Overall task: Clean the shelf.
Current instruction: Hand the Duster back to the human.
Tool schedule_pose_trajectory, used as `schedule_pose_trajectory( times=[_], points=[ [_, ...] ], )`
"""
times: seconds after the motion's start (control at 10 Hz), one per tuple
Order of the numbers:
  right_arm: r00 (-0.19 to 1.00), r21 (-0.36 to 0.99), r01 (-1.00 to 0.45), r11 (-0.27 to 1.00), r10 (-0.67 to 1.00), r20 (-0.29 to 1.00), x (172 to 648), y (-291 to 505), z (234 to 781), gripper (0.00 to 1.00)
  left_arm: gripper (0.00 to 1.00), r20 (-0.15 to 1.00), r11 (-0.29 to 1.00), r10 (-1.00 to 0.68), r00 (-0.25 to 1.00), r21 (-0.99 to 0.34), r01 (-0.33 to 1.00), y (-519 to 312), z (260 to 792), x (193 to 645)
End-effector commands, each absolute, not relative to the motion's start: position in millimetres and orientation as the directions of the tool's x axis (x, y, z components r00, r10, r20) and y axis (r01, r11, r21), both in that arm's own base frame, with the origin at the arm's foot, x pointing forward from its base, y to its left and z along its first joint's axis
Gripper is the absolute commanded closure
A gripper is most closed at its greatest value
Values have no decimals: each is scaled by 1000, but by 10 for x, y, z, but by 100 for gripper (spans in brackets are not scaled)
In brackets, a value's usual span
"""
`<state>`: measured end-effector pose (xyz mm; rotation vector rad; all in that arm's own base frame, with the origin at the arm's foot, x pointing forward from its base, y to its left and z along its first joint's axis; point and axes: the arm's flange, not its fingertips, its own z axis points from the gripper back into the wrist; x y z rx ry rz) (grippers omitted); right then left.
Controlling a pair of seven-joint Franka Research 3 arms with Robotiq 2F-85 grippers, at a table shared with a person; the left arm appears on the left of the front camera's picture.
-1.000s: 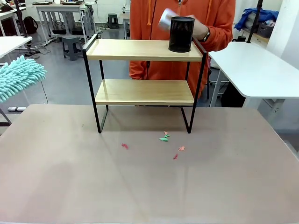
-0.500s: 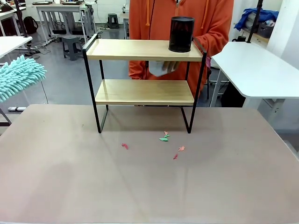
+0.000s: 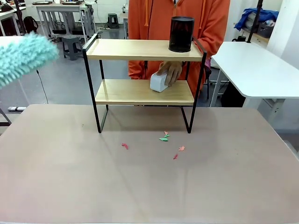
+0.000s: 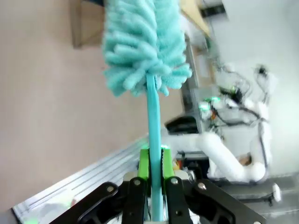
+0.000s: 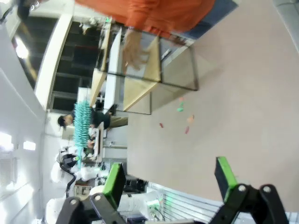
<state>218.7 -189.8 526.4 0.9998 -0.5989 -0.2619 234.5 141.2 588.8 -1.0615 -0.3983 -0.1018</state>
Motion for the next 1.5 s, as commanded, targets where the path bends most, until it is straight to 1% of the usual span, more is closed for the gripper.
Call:
schedule_pose_trajectory(
  times=[0.0, 0.1, 0.2, 0.3, 0.4, 0.5, 0.6, 0.7, 0.8, 0.9, 1.0, 1.1, 1.2, 1.3, 1.4],
  points=[
    [833, 856, -240, 458, -355, 424, 2227, -1489, 5928, 0, 88, 478, 304, -51, 877, -829, 470, 1211, 6410, 2125],
    [858, 853, -331, 403, -249, 450, 2178, -1179, 6147, 0, 88, 533, 220, -182, 826, -797, 562, 1033, 6613, 1942],
    [857, 811, -428, 399, -106, 504, 2061, -780, 6250, 0, 88, 547, 159, -371, 750, -759, 632, 784, 6687, 1724],
    [855, 802, -485, 349, -6, 519, 1943, -439, 6241, 0, 88, 505, 126, -560, 656, -731, 670, 596, 6656, 1605],
    [864, 824, -487, 290, 19, 503, 1807, -162, 6149, 0, 88, 425, 127, -713, 558, -704, 699, 468, 6571, 1589],
    [878, 838, -478, 264, 124, 462, 1611, -113, 5978, 0, 88, 323, 171, -797, 511, -691, 703, 435, 6451, 1627],
    [855, 798, -493, 346, 25, 518, 1839, -234, 6310, 0, 88, 468, 163, -537, 702, -759, 631, 423, 6683, 1493],
    [855, 798, -493, 346, 25, 518, 1839, -234, 6310, 0, 88, 468, 163, -537, 702, -759, 631, 423, 6683, 1493],
    [863, 809, -495, 318, 73, 500, 1736, -109, 6188, 0, 88, 468, 163, -537, 702, -759, 631, 423, 6683, 1493],
    [845, 809, -535, 244, 171, 507, 1743, -34, 6131, 0, 88, 408, 167, -650, 642, -747, 644, 313, 6559, 1557],
    [834, 795, -548, 260, 237, 498, 1880, 304, 6087, 0, 88, 364, 176, -723, 587, -725, 666, 122, 6538, 1660],
    [808, 777, -579, 246, 303, 506, 2109, 646, 6095, 0, 88, 323, 130, -790, 522, -743, 657, -93, 6507, 1750],
    [794, 778, -587, 225, 349, 498, 2325, 923, 6032, 0, 88, 279, 158, -812, 513, -741, 652, -249, 6478, 1872],
    [784, 800, -573, 179, 402, 473, 2494, 1179, 5905, 0, 88, 238, 166, -845, 480, -736, 657, -422, 6425, 1940],
    [782, 825, -548, 142, 437, 444, 2568, 1438, 5764, 0, 88, 226, 158, -862, 455, -731, 664, -575, 6384, 1999]
  ],
)
